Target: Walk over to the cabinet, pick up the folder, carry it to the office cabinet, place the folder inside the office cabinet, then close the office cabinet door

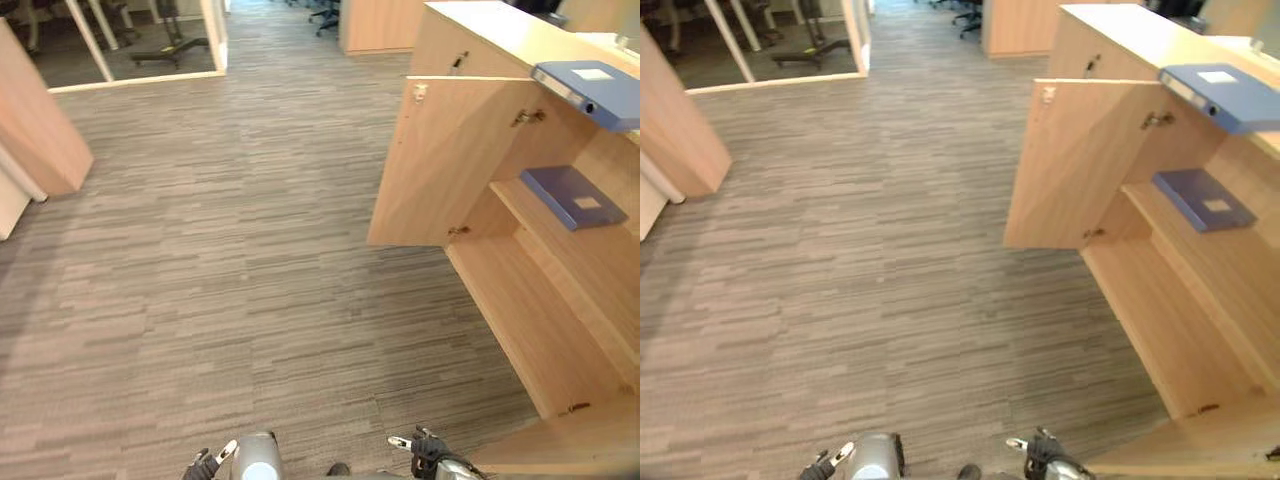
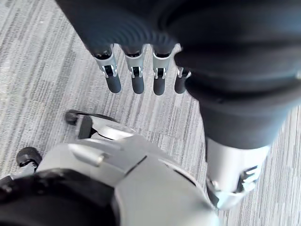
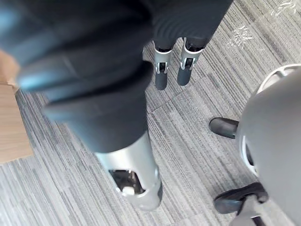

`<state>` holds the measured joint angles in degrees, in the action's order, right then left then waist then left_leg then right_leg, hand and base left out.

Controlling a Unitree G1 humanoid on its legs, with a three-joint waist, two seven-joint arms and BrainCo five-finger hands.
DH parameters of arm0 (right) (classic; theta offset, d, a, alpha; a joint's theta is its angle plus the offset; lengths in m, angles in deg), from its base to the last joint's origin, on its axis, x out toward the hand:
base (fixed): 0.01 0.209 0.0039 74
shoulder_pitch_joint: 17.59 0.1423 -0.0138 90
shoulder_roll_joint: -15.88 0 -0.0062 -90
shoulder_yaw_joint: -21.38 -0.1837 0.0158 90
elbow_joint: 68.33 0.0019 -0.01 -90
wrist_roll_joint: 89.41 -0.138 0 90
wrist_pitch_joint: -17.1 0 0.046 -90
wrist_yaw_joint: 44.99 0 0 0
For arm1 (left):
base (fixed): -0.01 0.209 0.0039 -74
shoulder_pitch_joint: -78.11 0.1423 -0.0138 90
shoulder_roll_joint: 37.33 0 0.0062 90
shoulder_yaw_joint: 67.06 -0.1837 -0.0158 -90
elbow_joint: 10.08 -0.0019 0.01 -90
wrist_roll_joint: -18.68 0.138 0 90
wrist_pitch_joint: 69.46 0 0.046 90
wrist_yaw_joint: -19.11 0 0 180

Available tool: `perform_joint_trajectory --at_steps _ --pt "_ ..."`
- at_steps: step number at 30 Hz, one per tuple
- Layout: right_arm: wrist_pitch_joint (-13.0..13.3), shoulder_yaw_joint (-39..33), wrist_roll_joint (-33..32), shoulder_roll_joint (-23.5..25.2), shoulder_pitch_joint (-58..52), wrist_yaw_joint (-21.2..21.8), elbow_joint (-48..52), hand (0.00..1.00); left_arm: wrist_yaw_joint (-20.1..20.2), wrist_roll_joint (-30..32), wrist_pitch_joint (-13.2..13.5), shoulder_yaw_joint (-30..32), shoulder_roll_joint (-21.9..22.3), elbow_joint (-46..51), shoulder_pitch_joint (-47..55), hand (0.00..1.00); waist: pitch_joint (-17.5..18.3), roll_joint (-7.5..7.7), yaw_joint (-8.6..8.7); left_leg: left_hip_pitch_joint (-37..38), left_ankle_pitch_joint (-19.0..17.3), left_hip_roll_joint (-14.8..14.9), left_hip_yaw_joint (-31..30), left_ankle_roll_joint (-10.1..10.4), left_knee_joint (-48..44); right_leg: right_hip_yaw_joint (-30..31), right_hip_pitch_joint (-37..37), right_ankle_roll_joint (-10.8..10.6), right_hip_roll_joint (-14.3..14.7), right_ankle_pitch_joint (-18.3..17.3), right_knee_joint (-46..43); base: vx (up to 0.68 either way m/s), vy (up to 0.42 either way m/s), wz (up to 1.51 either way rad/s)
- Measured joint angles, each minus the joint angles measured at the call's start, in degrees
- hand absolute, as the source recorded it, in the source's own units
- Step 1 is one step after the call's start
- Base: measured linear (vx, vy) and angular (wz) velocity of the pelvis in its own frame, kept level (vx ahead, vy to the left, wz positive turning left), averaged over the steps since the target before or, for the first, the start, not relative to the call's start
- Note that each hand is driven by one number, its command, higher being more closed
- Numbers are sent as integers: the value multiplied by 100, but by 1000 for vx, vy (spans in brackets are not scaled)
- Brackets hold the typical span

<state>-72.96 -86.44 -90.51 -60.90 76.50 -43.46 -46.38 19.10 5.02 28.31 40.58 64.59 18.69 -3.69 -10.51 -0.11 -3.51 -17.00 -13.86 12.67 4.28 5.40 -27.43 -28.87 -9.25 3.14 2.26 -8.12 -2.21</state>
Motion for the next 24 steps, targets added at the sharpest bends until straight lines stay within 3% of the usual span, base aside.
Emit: perform_joint_trajectory --at_steps 2,3,6,7,8,9,10,11,12,13,14,15,16,18,20,21,24 --pt "1 103 -2 -9 -6 -1 1 0 -24 -34 9 220 103 5 79 0 7 -17 -16 36 426 -77 -597 79 1447 335 -100 -143 -77 -54 1 261 187 -91" --pt "3 148 -1 -5 -14 0 -1 0 -35 -49 10 329 166 0 140 0 10 -43 -42 70 559 -12 -911 260 2061 581 -143 -249 -86 -109 1 290 244 -102" --pt "3 153 -2 7 -226 1 42 0 -44 -98 -2 442 283 -7 318 0 144 -144 -127 13 711 -8 -1149 284 2015 983 -344 -562 -174 -273 -25 378 311 -90" --pt "10 139 0 -33 -382 3 118 0 -45 -114 -4 494 320 -9 382 0 265 -184 -141 12 1013 -173 -1197 222 1792 1136 -423 -740 -312 -360 -52 518 441 -79" --pt "6 88 1 -23 -464 7 113 0 -45 -147 -4 549 296 -10 393 0 338 -113 -159 2 1491 -432 -1118 187 1466 1288 -453 -989 -650 -494 -213 539 465 -80" --pt "6 67 1 -31 -508 12 112 0 -45 -153 -4 552 284 -12 406 0 380 -79 -183 4 1652 -556 -1027 162 1320 1380 -421 -1098 -849 -556 -328 632 588 -95" --pt "3 -160 -4 8 -560 21 103 0 -53 -164 -4 603 260 -23 346 0 425 42 -202 50 1434 -909 -604 -24 1045 1500 -98 -1226 -1467 -627 -1029 511 497 -80" --pt "1 -282 -4 29 -526 30 104 0 -59 -164 -4 614 264 -22 312 0 442 45 -202 135 1352 -1034 -436 -147 1074 1503 134 -1185 -1716 -601 -1512 589 597 -90" --pt "-13 -431 -16 64 -492 33 125 0 -59 -183 3 618 271 -17 294 0 436 57 -212 374 1342 -1203 -145 -301 1224 1461 525 -915 -2134 -465 -2365 467 484 -79" --pt "7 -565 -30 45 -489 18 327 0 -67 -254 1 600 271 -30 314 0 445 41 -150 818 1307 -1431 157 -505 1510 1138 868 -221 -2670 -100 -3299 533 559 -83" --pt "6 -565 -59 15 -458 28 421 0 -69 -264 0 565 256 -25 330 0 470 -9 -15 1214 1249 -1550 332 -650 1744 647 1021 310 -3081 189 -4034 408 430 -63" --pt "8 -557 -65 16 -418 36 437 0 -68 -261 -1 556 244 -21 316 0 473 -42 28 1416 1226 -1555 395 -688 1855 430 1061 318 -3181 195 -4321 334 379 -50" --pt "6 -531 -77 58 -354 57 438 0 -60 -244 3 515 181 -7 282 0 451 -95 56 1784 1228 -1540 509 -700 2111 -23 1100 285 -3215 175 -4722 223 268 -48" --pt "6 -494 -122 153 -313 65 483 0 -53 -189 -6 408 85 -4 252 0 442 -79 53 2266 1174 -1528 766 -777 2449 -537 1209 5 -3090 7 -4899 227 262 -60" --pt "8 -494 -123 151 -267 65 475 0 -48 -158 -8 321 79 -7 234 0 363 -90 60 2488 1155 -1529 914 -797 2534 -859 1258 -240 -2944 -157 -4714 178 155 -61" --pt "13 -494 -120 144 -211 63 476 0 -37 -158 -24 287 91 -7 190 0 243 -91 66 2631 1111 -1489 1045 -812 2536 -1149 1347 -368 -2715 -242 -4349 191 116 -62" --pt "5 -537 -117 146 -162 54 468 0 -33 -142 -57 290 105 -9 66 0 173 -29 89 2653 943 -1394 1253 -812 2598 -1912 1634 -349 -2336 -228 -3406 147 13 -43"
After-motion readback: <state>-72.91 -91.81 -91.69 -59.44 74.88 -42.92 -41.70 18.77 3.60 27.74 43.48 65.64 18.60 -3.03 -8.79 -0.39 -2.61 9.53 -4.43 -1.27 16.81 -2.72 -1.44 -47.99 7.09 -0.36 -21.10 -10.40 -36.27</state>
